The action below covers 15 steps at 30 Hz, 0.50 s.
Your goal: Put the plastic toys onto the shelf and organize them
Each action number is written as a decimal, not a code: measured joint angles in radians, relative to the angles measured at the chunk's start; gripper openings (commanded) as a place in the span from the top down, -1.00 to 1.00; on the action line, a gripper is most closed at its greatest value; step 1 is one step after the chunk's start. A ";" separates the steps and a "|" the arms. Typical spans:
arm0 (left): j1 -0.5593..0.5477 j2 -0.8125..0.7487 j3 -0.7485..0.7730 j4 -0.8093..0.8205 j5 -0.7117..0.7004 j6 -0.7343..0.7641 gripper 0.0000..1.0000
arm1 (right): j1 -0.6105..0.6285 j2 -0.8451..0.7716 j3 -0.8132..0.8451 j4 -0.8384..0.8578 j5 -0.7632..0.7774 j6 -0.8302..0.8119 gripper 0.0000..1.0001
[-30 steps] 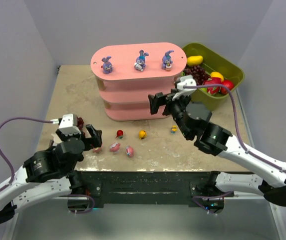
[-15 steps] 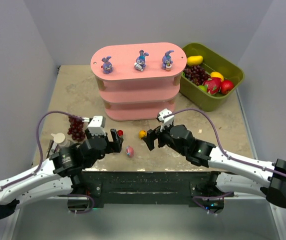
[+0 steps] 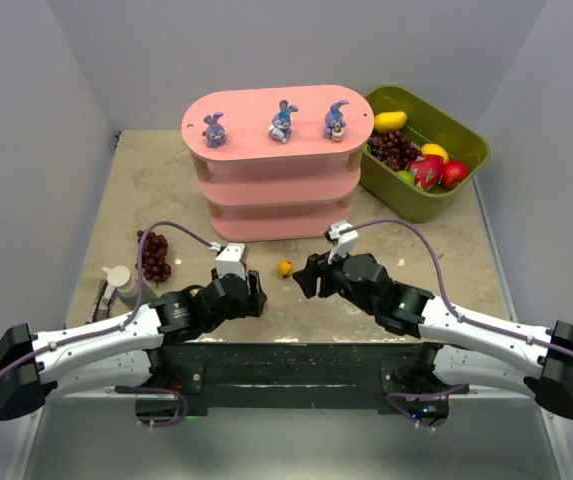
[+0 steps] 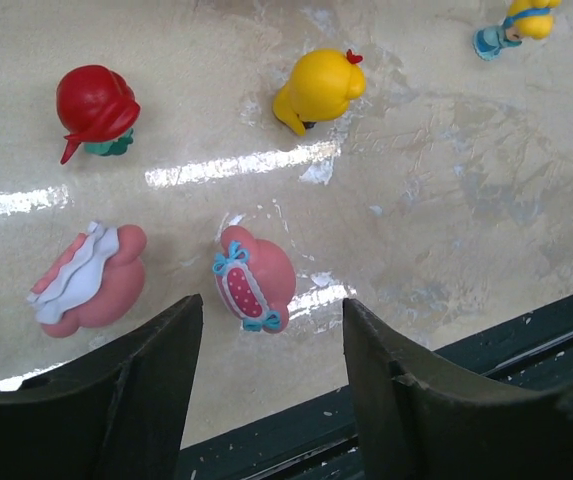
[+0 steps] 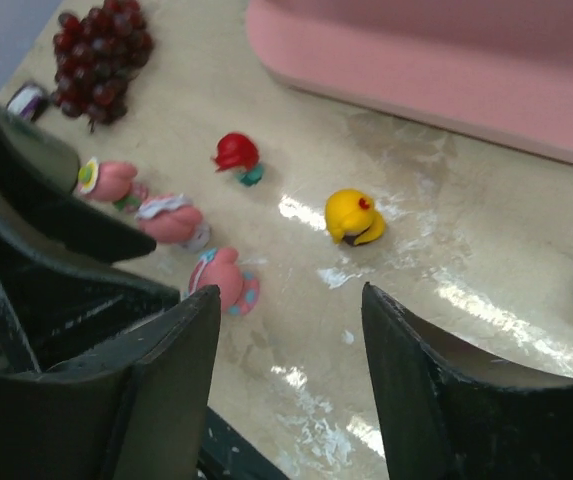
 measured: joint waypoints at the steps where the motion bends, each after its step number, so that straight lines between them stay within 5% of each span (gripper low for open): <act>1: 0.000 -0.003 0.001 0.000 -0.003 0.000 -0.24 | 0.000 0.000 -0.010 0.012 -0.029 -0.002 0.33; 4: 0.000 -0.029 0.008 -0.006 -0.026 0.002 -0.25 | 0.001 0.027 -0.060 0.093 -0.165 0.007 0.66; 15: 0.000 -0.130 0.110 -0.157 -0.185 -0.002 -0.38 | 0.127 0.387 -0.053 0.304 -0.365 0.095 0.71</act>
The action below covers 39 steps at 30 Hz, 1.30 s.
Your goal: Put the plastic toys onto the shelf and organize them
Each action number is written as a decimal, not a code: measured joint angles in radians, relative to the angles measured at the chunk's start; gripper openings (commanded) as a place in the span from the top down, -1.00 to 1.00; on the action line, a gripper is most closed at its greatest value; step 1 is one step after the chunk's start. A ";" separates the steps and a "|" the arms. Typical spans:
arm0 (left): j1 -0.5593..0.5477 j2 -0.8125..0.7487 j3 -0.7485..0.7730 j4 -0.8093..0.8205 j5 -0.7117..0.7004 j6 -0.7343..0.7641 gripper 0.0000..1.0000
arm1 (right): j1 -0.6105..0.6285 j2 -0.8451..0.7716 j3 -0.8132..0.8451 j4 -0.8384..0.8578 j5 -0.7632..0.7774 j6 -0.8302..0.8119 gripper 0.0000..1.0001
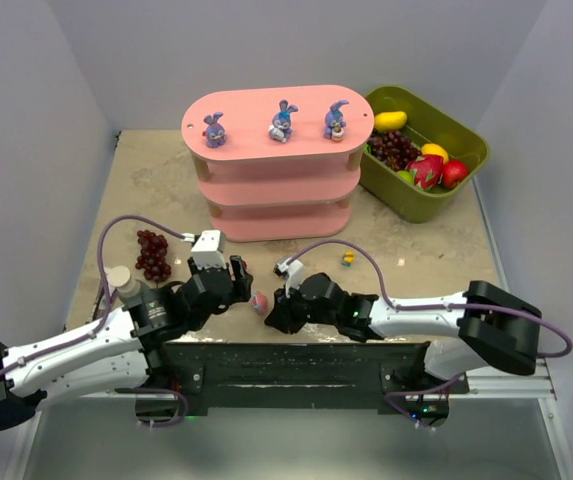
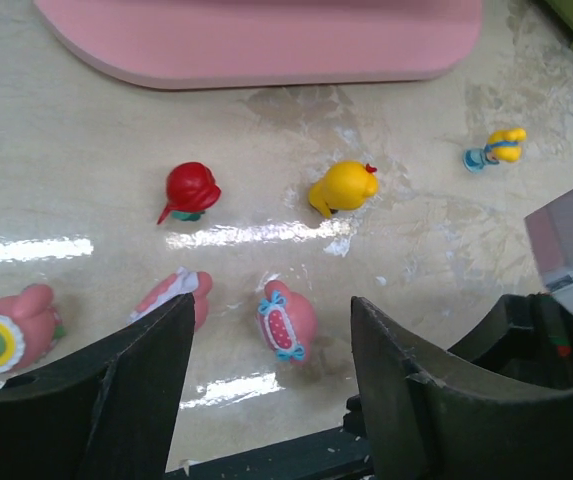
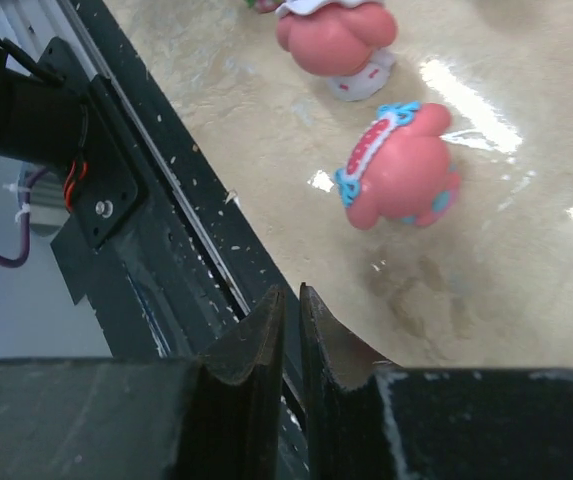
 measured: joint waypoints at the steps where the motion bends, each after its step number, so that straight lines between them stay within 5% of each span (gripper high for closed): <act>1: 0.000 -0.009 0.004 -0.014 -0.012 0.000 -0.40 | 0.005 0.023 0.006 0.015 -0.003 0.008 0.71; 16: 0.000 -0.063 0.019 -0.115 -0.094 -0.001 -0.47 | 0.015 0.240 0.099 0.125 0.060 0.094 0.71; 39: 0.000 -0.080 0.019 -0.129 -0.103 0.000 -0.47 | -0.006 0.243 0.113 0.011 0.263 0.114 0.71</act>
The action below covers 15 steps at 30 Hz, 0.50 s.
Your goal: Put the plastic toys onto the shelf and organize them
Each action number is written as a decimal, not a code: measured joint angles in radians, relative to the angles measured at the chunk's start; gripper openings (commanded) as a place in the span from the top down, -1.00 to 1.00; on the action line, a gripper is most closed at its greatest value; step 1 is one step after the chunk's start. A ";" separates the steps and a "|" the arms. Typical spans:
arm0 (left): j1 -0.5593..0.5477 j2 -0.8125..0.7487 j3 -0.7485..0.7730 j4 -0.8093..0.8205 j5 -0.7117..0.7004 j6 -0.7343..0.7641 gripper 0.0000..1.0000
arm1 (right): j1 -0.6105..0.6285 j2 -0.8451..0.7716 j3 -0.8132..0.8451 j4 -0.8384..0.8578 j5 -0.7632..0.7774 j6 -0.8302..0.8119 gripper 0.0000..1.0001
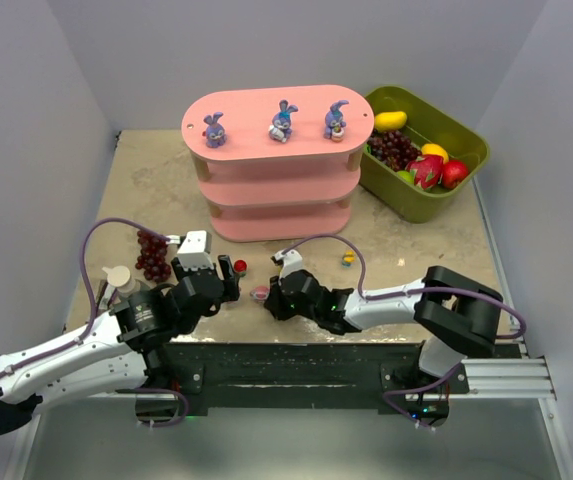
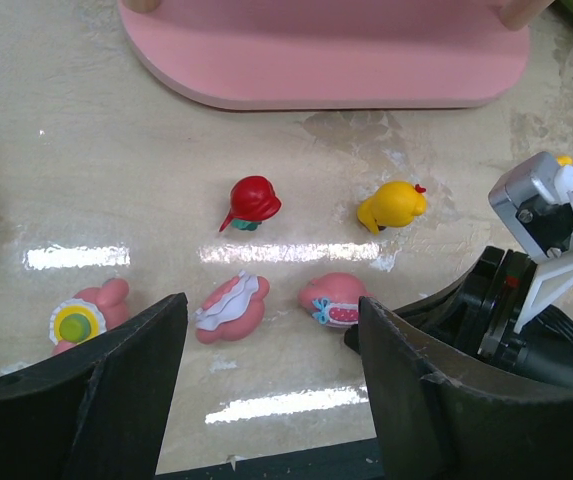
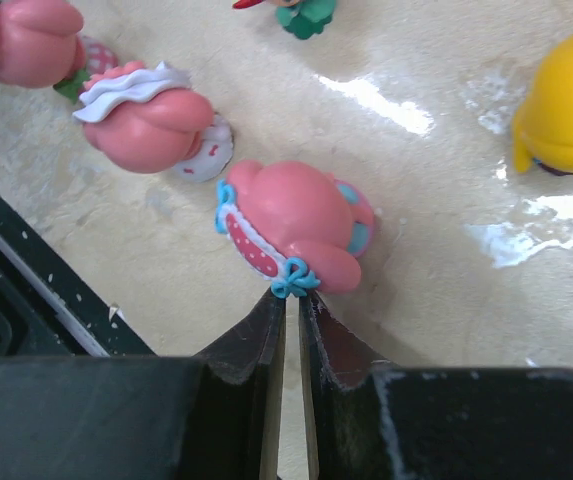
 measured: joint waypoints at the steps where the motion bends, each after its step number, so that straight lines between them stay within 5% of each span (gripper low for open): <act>1: 0.000 0.000 0.000 0.000 0.000 0.000 -0.47 | -0.002 -0.003 0.000 -0.002 0.005 0.000 0.71; 11: 0.000 -0.002 0.000 0.000 0.000 0.000 -0.47 | -0.025 -0.027 0.001 -0.017 0.056 -0.024 0.70; 15: 0.000 -0.002 0.000 -0.001 0.000 0.000 -0.47 | -0.034 -0.027 0.002 -0.027 0.067 -0.032 0.40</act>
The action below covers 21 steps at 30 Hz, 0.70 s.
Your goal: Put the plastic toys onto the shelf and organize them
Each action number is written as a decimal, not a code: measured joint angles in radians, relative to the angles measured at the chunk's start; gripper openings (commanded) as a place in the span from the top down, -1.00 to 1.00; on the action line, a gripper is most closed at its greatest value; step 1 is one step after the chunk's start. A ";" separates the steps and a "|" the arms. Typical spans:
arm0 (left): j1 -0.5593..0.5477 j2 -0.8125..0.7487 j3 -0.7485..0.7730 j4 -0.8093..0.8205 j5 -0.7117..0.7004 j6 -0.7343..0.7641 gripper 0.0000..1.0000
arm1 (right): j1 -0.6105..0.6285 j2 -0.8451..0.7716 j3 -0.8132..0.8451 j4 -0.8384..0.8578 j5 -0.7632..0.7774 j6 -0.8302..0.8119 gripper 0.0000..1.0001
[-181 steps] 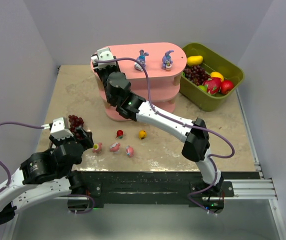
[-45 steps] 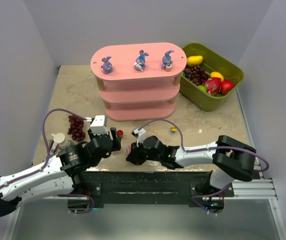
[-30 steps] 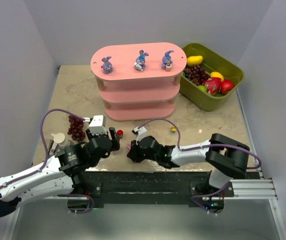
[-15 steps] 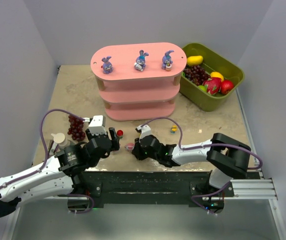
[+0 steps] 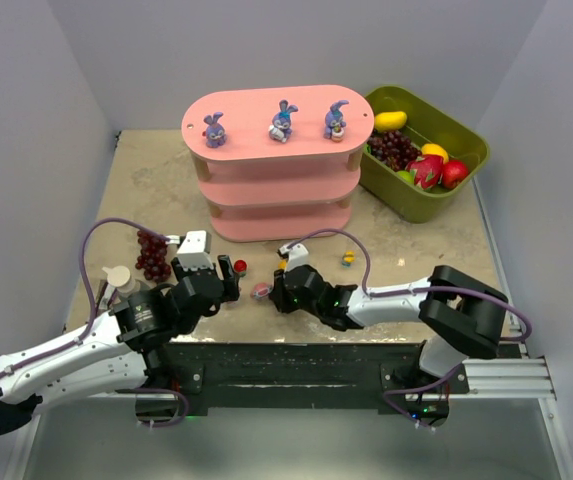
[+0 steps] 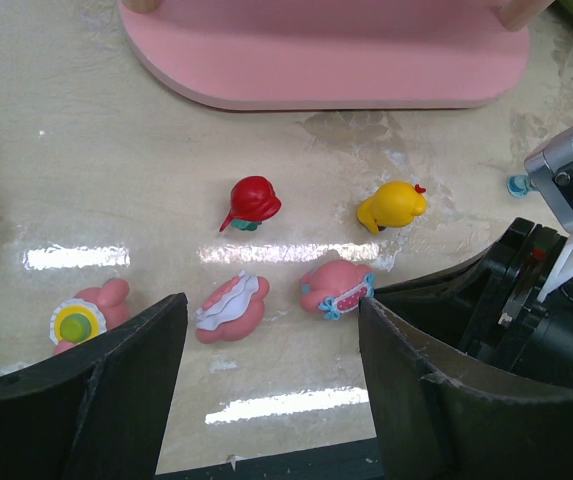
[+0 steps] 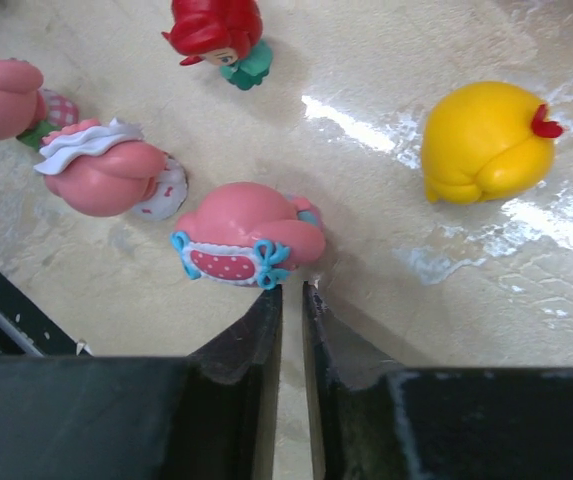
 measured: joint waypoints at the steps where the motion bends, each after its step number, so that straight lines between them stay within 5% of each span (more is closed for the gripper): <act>1: 0.000 0.000 0.000 0.000 0.000 0.000 -0.47 | -0.001 0.000 0.000 -0.002 0.003 -0.002 0.30; 7: 0.000 -0.008 0.000 -0.010 -0.001 0.000 -0.48 | -0.006 -0.043 -0.027 0.011 -0.005 -0.037 -0.35; 21: 0.000 -0.041 0.004 -0.041 -0.035 0.000 -0.50 | 0.042 -0.038 -0.113 0.191 -0.067 -0.161 -0.64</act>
